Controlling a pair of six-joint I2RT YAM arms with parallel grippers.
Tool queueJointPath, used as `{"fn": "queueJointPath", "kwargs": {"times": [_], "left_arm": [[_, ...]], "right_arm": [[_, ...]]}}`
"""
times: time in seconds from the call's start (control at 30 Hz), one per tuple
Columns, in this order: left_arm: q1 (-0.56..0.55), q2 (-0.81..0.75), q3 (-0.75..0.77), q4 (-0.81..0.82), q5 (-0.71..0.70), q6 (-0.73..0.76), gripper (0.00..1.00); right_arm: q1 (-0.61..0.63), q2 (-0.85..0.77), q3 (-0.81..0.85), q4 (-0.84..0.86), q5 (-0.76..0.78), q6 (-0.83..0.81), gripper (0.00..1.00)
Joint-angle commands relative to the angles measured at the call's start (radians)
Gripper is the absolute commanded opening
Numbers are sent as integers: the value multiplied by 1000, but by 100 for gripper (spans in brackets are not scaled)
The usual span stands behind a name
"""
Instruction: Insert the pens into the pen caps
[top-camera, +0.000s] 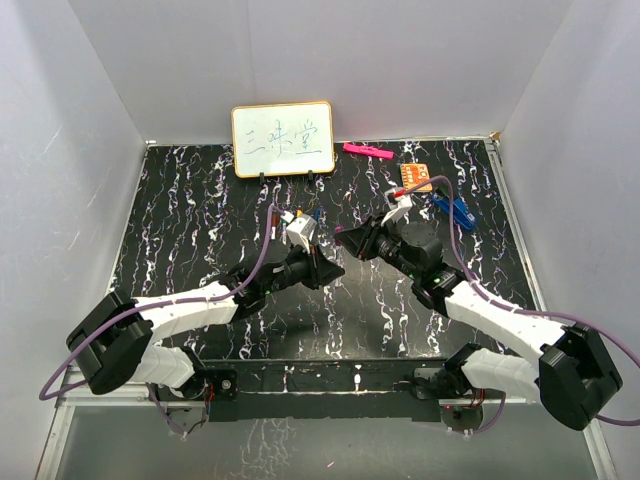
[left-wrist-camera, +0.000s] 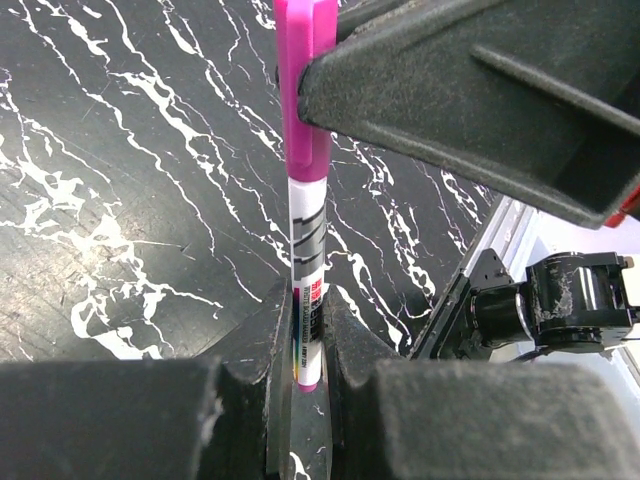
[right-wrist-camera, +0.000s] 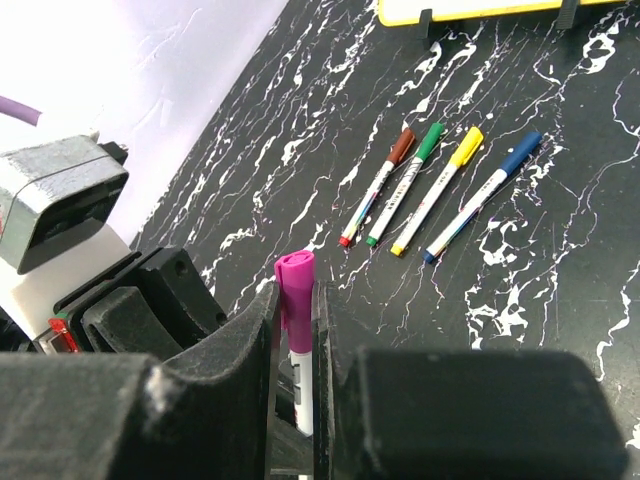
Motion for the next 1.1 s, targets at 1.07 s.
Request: {"fn": "queueJointPath", "kwargs": {"times": [1.07], "left_arm": [[129, -74, 114, -116, -54, 83, 0]], "right_arm": [[245, 143, 154, -311, 398, -31, 13]]}}
